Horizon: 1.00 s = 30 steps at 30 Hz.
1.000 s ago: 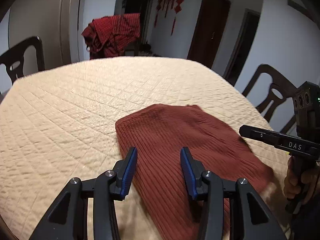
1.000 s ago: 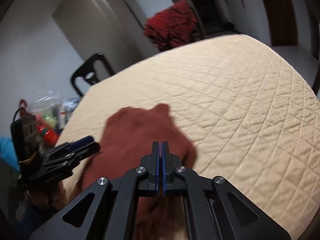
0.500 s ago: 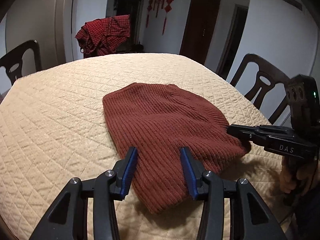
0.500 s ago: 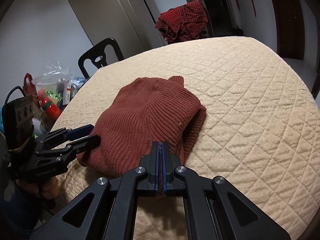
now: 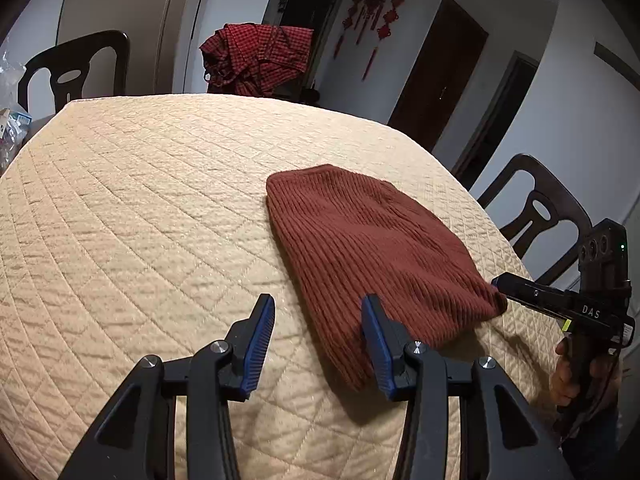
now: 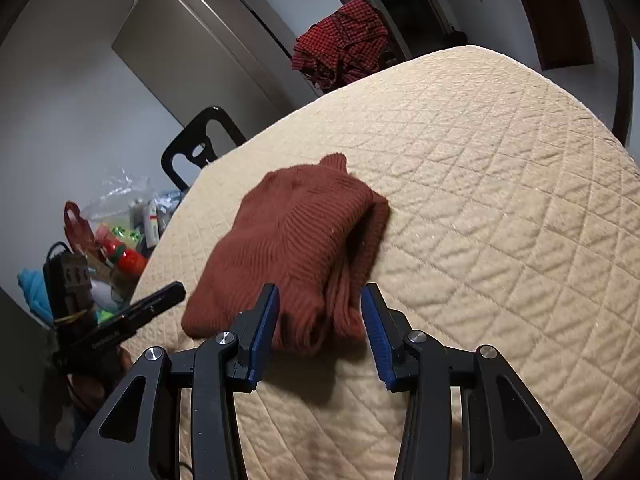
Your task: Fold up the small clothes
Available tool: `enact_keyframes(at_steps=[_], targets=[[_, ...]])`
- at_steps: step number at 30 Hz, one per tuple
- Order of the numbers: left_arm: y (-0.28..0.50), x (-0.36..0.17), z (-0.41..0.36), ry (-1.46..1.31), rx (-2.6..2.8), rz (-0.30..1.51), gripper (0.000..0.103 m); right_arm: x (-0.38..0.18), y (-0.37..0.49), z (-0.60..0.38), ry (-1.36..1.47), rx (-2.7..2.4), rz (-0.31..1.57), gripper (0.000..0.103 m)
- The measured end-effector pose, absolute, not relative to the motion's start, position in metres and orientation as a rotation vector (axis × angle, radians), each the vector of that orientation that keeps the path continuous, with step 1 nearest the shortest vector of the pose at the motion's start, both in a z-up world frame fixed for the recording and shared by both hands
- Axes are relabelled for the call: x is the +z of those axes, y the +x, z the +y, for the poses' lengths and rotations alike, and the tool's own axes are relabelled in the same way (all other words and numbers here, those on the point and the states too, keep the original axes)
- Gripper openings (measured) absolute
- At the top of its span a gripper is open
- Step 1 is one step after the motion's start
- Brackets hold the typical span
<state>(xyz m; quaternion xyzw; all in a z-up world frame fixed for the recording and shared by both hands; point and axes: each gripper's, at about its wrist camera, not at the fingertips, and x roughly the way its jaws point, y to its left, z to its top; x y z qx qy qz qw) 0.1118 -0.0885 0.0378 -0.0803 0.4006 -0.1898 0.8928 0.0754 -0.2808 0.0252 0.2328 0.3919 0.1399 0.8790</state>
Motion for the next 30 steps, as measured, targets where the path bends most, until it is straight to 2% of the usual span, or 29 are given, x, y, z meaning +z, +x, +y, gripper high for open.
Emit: enact_keyframes(at_steps=[12, 19, 30], targets=[[0.151, 0.025, -0.105, -0.221, -0.439, 0.883, 0.052, 0.006, 0.13, -0.285, 0.508, 0.297, 0.876, 0.047], [0.161, 0.01, -0.109, -0.275, -0.46, 0.917, 0.064, -0.007, 0.148, -0.295, 0.573, 0.32, 0.883, 0.052], [0.146, 0.006, -0.109, -0.282, -0.474, 0.933, 0.065, -0.01, 0.129, -0.286, 0.587, 0.428, 0.918, 0.05]])
